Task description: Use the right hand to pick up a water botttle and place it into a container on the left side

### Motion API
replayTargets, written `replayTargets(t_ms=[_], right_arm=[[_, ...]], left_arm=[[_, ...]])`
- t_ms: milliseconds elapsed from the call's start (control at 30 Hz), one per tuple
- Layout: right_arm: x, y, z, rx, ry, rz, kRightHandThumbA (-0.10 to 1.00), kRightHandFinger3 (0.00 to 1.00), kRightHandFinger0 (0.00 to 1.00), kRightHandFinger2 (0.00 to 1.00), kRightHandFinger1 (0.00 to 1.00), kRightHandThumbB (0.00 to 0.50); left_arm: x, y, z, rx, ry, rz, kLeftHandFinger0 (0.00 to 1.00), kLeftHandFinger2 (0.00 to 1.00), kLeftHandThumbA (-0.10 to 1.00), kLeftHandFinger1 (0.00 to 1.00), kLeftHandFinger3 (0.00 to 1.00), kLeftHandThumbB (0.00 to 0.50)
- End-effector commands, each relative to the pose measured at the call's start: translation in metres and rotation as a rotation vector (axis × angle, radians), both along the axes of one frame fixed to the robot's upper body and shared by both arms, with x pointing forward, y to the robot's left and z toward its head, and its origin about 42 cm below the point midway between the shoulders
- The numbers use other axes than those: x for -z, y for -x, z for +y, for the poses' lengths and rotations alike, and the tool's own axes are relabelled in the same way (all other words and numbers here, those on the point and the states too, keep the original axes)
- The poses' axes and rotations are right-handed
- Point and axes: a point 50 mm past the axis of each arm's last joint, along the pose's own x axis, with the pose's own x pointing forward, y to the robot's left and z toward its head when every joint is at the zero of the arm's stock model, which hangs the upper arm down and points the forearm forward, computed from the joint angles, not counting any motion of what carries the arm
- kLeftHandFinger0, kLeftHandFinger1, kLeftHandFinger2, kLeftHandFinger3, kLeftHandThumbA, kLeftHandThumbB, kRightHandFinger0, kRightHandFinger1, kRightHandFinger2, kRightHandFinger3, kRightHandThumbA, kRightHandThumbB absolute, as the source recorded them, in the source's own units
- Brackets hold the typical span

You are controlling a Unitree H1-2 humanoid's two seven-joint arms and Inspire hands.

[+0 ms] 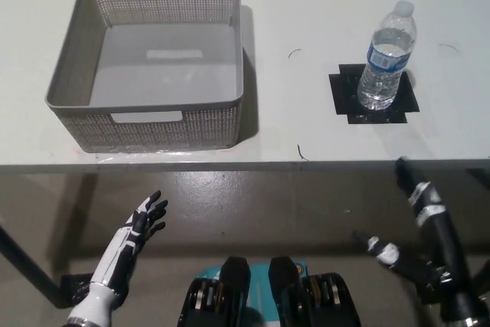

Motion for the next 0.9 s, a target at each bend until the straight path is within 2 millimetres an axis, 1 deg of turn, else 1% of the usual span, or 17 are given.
replayTargets(t_ms=[0,133,167,200,233,300,333,400,433,467,500,533,600,633,733,833,867], right_arm=[[-0.047,-0.020,-0.011,0.047,-0.023,-0.192,1.00,1.00,1.00,1.00,1.00,0.377],[-0.073,-0.049,-0.020,0.092,-0.049,-0.235,1.00,1.00,1.00,1.00,1.00,0.373],[-0.079,-0.056,-0.021,0.105,-0.055,-0.236,1.00,1.00,1.00,1.00,1.00,0.393],[-0.087,-0.068,-0.025,0.124,-0.061,-0.236,1.00,1.00,1.00,1.00,1.00,0.393],[-0.089,-0.070,-0.026,0.127,-0.061,-0.237,1.00,1.00,1.00,1.00,1.00,0.392],[-0.098,-0.090,-0.034,0.139,-0.088,-0.214,1.00,1.00,1.00,1.00,1.00,0.431],[-0.102,-0.103,-0.038,0.141,-0.112,-0.205,1.00,1.00,1.00,1.00,1.00,0.422],[-0.109,-0.123,-0.043,0.150,-0.124,-0.185,1.00,1.00,1.00,1.00,1.00,0.433],[-0.111,-0.128,-0.044,0.157,-0.125,-0.178,1.00,1.00,1.00,1.00,1.00,0.432],[-0.114,-0.147,-0.047,0.181,-0.128,-0.152,1.00,1.00,1.00,1.00,1.00,0.453],[-0.115,-0.151,-0.047,0.184,-0.127,-0.148,1.00,1.00,1.00,1.00,1.00,0.446],[-0.116,-0.165,-0.049,0.194,-0.117,-0.130,1.00,1.00,1.00,1.00,1.00,0.429],[-0.117,-0.184,-0.051,0.199,-0.114,-0.092,1.00,1.00,1.00,1.00,1.00,0.428],[-0.117,-0.187,-0.051,0.201,-0.110,-0.084,1.00,1.00,1.00,1.00,1.00,0.428],[-0.116,-0.217,-0.052,0.204,-0.095,-0.018,1.00,1.00,1.00,1.00,1.00,0.433],[-0.112,-0.238,-0.052,0.199,-0.093,0.065,1.00,1.00,1.00,1.00,1.00,0.494],[-0.111,-0.241,-0.052,0.196,-0.096,0.083,1.00,1.00,1.00,1.00,1.00,0.500]], left_arm=[[-0.011,-0.001,-0.001,0.013,0.029,-0.077,1.00,1.00,1.00,1.00,1.00,0.152],[-0.011,0.000,0.000,0.005,0.034,-0.074,1.00,1.00,1.00,1.00,1.00,0.152],[-0.011,0.000,0.000,0.006,0.038,-0.072,1.00,1.00,1.00,1.00,1.00,0.136],[-0.012,0.000,0.001,0.007,0.037,-0.071,1.00,1.00,1.00,1.00,1.00,0.134],[-0.012,-0.001,0.000,0.007,0.036,-0.072,1.00,1.00,1.00,1.00,1.00,0.134],[-0.012,-0.002,0.000,0.008,0.027,-0.074,1.00,1.00,1.00,1.00,1.00,0.140],[-0.012,-0.002,-0.001,0.010,0.033,-0.074,1.00,1.00,1.00,1.00,1.00,0.140],[-0.013,-0.003,-0.001,0.012,0.038,-0.076,1.00,1.00,1.00,1.00,1.00,0.142],[-0.013,-0.003,-0.001,0.012,0.038,-0.077,1.00,1.00,1.00,1.00,1.00,0.143],[-0.013,-0.003,-0.001,0.012,0.046,-0.075,1.00,1.00,1.00,1.00,1.00,0.139],[-0.013,-0.002,-0.001,0.011,0.047,-0.076,1.00,1.00,1.00,1.00,1.00,0.140],[-0.012,-0.002,-0.002,0.011,0.046,-0.078,1.00,1.00,1.00,1.00,1.00,0.140],[-0.012,-0.003,-0.002,0.013,0.050,-0.079,1.00,1.00,1.00,1.00,1.00,0.141],[-0.012,-0.003,-0.003,0.013,0.052,-0.077,1.00,1.00,1.00,1.00,1.00,0.141],[-0.013,-0.002,-0.003,0.011,0.051,-0.072,1.00,1.00,1.00,1.00,1.00,0.137],[-0.012,-0.002,-0.003,0.011,0.057,-0.077,1.00,1.00,1.00,1.00,1.00,0.140],[-0.012,-0.001,-0.003,0.010,0.055,-0.079,1.00,1.00,1.00,1.00,1.00,0.140]])
